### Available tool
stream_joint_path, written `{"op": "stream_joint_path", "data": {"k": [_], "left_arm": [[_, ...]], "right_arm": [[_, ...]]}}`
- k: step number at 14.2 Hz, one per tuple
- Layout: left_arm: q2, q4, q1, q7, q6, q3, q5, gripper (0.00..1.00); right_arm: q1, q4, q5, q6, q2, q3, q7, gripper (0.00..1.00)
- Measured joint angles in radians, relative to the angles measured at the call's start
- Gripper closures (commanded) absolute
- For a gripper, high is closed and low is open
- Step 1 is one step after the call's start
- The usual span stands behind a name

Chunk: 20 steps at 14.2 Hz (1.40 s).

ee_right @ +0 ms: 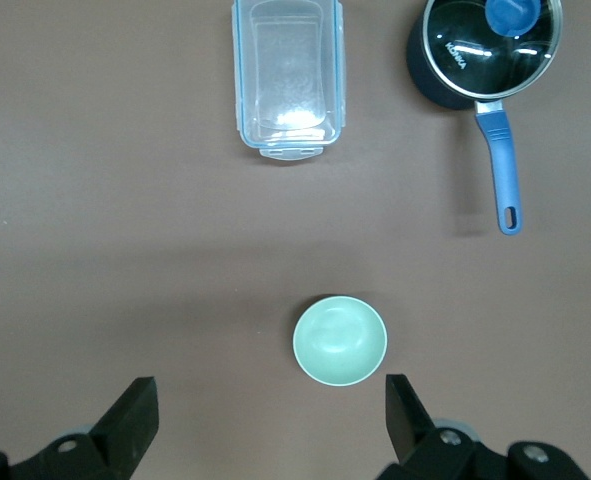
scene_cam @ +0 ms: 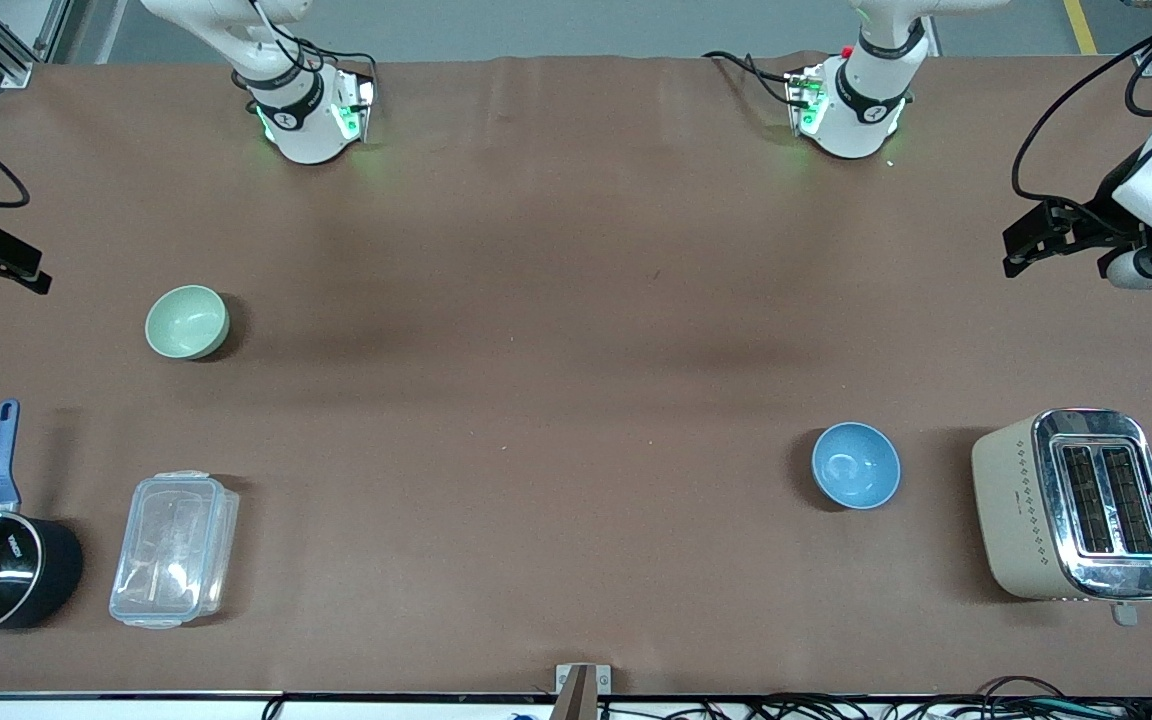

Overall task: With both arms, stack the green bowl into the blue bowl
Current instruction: 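Reach the left gripper down to the light blue bowl rim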

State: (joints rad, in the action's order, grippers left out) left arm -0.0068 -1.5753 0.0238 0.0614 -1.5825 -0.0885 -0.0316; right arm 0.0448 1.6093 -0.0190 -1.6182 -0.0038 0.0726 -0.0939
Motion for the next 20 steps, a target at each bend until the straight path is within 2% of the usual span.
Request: {"op": "stream_joint_path", "data": {"k": [4, 6, 9, 15, 18, 20], "left_arm": [[0.001, 0.002, 0.0, -0.001, 0.0, 0.0, 0.0, 0.0], [0.013, 0.008, 0.0, -0.001, 0.0, 0.0, 0.0, 0.0], [0.088, 0.01, 0.002, -0.001, -0.03, 0.0, 0.0, 0.0], [0.314, -0.03, 0.002, -0.001, -0.294, 0.0, 0.0, 0.0], [0.421, -0.045, -0.002, -0.001, -0.438, 0.002, -0.001, 0.0], [0.5, -0.065, -0.018, -0.001, -0.562, 0.003, -0.002, 0.03]], "right_arm": [[-0.008, -0.001, 0.01, -0.014, 0.0, -0.009, 0.001, 0.0], [-0.003, -0.001, 0.049, -0.016, 0.0, -0.005, 0.001, 0.0], [0.003, -0.001, 0.06, -0.015, 0.0, 0.003, 0.001, 0.0], [0.041, 0.038, 0.029, -0.048, 0.004, 0.006, 0.0, 0.0], [0.083, 0.15, 0.016, -0.13, 0.013, 0.008, -0.01, 0.0], [0.117, 0.256, 0.015, -0.25, 0.028, 0.008, -0.054, 0.0]]}}
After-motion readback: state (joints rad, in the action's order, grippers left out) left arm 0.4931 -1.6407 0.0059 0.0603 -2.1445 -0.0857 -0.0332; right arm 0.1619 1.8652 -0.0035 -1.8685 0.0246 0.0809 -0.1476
